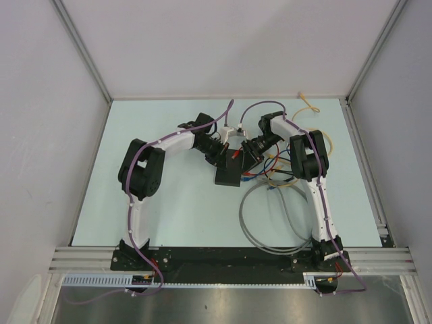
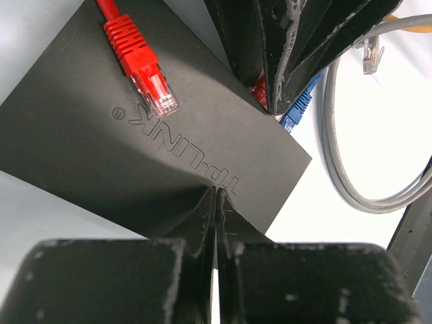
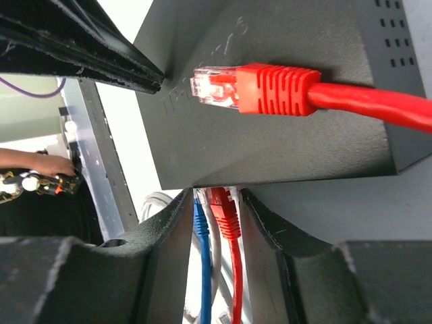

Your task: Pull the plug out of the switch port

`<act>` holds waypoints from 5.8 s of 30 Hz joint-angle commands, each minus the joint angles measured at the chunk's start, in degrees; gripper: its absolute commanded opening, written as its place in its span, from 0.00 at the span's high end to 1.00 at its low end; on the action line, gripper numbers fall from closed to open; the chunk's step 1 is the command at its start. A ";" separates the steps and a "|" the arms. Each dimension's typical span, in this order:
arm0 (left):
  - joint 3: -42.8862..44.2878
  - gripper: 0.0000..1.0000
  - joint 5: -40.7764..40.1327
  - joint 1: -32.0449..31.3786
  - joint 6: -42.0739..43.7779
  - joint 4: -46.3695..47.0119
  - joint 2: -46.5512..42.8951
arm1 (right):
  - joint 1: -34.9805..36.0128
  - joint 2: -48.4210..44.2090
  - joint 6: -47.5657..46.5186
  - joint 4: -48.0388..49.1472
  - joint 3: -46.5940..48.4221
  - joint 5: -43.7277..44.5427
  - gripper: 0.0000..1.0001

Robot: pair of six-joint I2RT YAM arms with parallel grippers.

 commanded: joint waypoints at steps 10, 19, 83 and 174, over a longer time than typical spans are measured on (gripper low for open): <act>-2.05 1.00 -7.25 0.04 3.11 -4.10 4.19 | 0.74 3.65 2.40 5.80 1.50 8.76 0.70; -1.96 1.00 -7.60 0.04 3.28 -4.27 4.28 | 0.91 4.27 3.02 5.88 2.03 9.72 0.78; -1.52 1.00 -7.43 0.04 3.55 -4.54 4.72 | -2.60 7.87 -9.99 -13.19 15.92 15.09 0.95; -1.26 1.00 -8.22 -0.93 3.72 -5.24 5.51 | -2.07 6.64 -16.49 -13.19 4.49 10.52 1.00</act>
